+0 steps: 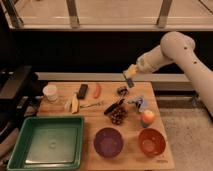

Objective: Place sponge in paper cup

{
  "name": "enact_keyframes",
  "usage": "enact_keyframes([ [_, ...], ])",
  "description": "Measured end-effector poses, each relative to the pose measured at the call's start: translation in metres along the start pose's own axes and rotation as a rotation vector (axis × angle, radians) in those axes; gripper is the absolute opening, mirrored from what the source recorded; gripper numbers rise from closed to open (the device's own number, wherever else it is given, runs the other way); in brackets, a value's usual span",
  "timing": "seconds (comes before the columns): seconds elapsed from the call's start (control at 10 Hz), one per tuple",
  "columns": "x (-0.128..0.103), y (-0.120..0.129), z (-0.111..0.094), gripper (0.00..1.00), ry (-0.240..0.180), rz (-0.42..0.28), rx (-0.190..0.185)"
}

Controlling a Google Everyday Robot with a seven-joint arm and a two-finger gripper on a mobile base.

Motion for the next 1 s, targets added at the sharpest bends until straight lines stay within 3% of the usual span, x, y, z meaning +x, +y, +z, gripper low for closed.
enact_keyframes([
  [0.2, 0.024, -0.02, 0.025, 0.0, -0.022, -0.104, 0.024],
  [0.3, 0.038, -0.038, 0.044, 0.0, -0.041, -0.182, 0.049],
  [0.6, 0.062, -0.077, 0.082, 0.0, -0.067, -0.32, 0.118],
  [1.0, 0.064, -0.083, 0.087, 0.0, -0.068, -0.338, 0.126],
])
